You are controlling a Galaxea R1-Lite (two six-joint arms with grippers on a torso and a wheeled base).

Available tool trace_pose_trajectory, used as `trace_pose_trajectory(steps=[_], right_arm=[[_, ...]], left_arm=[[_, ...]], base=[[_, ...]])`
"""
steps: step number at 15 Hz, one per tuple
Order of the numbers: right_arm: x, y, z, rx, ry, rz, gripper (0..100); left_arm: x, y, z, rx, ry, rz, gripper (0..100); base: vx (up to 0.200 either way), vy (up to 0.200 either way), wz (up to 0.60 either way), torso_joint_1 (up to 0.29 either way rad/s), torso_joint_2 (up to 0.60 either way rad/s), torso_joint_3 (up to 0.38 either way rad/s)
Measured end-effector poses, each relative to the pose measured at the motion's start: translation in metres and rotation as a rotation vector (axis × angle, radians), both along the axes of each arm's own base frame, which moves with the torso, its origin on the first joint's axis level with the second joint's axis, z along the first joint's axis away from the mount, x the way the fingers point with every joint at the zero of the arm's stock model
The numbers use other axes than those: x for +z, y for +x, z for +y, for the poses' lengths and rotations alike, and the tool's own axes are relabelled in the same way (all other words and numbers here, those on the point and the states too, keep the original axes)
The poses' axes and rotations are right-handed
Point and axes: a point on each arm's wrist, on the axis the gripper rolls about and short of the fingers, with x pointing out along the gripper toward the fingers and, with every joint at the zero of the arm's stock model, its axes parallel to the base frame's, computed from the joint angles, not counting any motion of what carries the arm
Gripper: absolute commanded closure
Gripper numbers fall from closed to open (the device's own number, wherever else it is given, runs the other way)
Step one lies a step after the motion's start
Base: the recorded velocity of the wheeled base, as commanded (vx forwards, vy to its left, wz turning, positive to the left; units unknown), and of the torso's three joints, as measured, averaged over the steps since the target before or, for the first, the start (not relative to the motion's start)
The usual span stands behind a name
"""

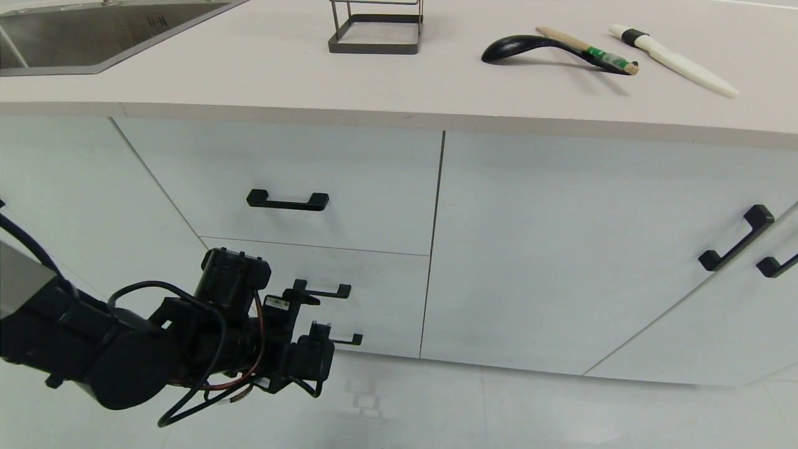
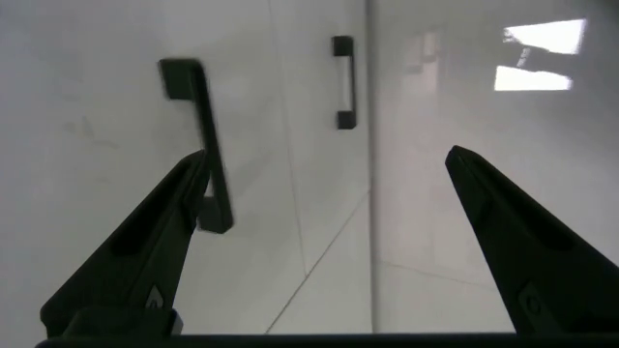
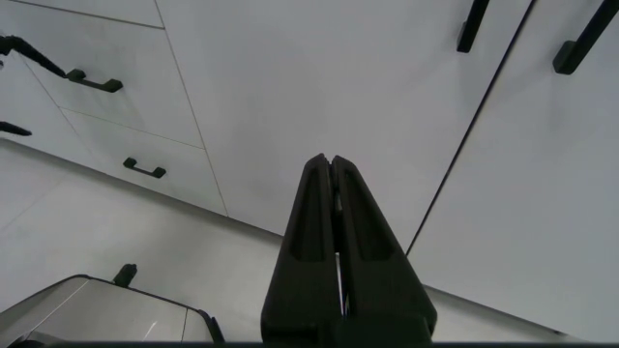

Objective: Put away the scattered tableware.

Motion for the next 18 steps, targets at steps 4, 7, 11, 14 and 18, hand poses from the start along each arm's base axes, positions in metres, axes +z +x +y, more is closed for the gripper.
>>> trace_pose_trajectory(steps=[4, 7, 11, 14, 18], right_arm=[[0.000, 0.000, 0.000, 0.000, 0.000, 0.000, 100], [0.000, 0.000, 0.000, 0.000, 0.000, 0.000, 100], [0.000, 0.000, 0.000, 0.000, 0.000, 0.001, 100], [0.000, 0.000, 0.000, 0.000, 0.000, 0.001, 100], [0.000, 0.000, 0.000, -0.001, 0.000, 0.001, 100]], left_arm=[[-0.005, 0.013, -0.001, 0.027, -0.016, -0.066, 0], [-0.019, 0.017, -0.003, 0.026, -0.005, -0.040, 0], [-0.027, 0.028, -0.007, 0.030, -0.029, -0.098, 0], [-0.034, 0.032, -0.009, 0.057, -0.049, -0.114, 0], [-0.043, 0.033, -0.009, 0.070, -0.055, -0.103, 0]], base=[[0.000, 0.000, 0.00, 0.000, 0.00, 0.000], [0.000, 0.000, 0.00, 0.000, 0.00, 0.000], [0.000, 0.000, 0.00, 0.000, 0.00, 0.000], [0.000, 0.000, 0.00, 0.000, 0.00, 0.000], [0.000, 0.000, 0.00, 0.000, 0.00, 0.000]])
